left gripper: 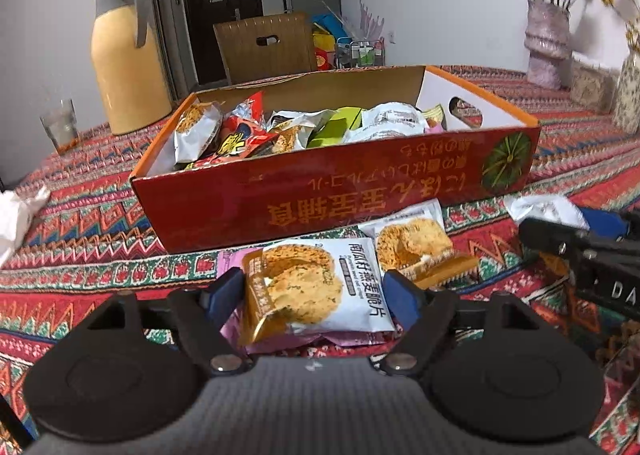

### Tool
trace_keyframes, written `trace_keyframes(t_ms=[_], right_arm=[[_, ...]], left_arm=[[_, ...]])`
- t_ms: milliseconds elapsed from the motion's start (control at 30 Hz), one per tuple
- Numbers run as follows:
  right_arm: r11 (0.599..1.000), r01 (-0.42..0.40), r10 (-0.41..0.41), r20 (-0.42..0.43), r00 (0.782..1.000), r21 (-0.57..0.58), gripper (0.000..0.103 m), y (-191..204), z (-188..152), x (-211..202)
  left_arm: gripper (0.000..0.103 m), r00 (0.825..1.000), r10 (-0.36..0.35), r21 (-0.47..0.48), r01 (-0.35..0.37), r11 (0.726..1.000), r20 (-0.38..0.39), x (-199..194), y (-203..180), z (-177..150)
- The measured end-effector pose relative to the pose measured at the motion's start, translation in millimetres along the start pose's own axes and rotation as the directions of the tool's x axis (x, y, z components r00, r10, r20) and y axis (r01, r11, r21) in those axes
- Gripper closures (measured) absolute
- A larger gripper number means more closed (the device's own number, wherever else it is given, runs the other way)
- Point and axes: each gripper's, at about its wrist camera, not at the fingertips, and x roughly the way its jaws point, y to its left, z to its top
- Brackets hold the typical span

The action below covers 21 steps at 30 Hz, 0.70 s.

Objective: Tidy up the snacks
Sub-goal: 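Grasp the gold-edged packet with the left tool while right holds its packet, then carry both packets over the box and open both tools to drop them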

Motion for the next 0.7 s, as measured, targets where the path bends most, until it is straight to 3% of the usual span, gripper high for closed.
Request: trace_keyframes(t_ms=[167,500,533,600,700], right_arm=[[1.000,0.003,-0.003,-0.004,1.000,-0.002,0.059,1.2,0.4,0.9],[1.000,0.007,-0.007,-0.006,1.000,-0.010,0.059,2.1,0.4,1.7],[1.000,0.008,-0.008,-0.005,1.000,-0.011,0.059,2.3,0.3,1.5],[1.000,0.012,-0.012,-0.001,1.000,-0.016,0.059,2.9,0.1,0.8],[1.000,0.019,-0.019,0.004,1.000,-0.024,0.059,4.8,0.0,0.1]], left_arm=[[0.041,1.000,-0.003,-0.009,0.003,1.000,0.016,-2.3,3.7,-0.6],[0.059,0.998,-0.037,-0.044,0.039,0.998,0.047,-11.4,12.3,-1.3],[0.064,0.998,-0.039,-0.045,0.041,0.998,0.050,-12.6,12.9,-1.3],[0.084,0.997,-0.052,-0.048,0.055,0.997,0.060,-16.2,14.5,-0.1],[0.085,0.995,-0.056,-0.050,0.061,0.997,0.082,-23.1,16.6,0.9]])
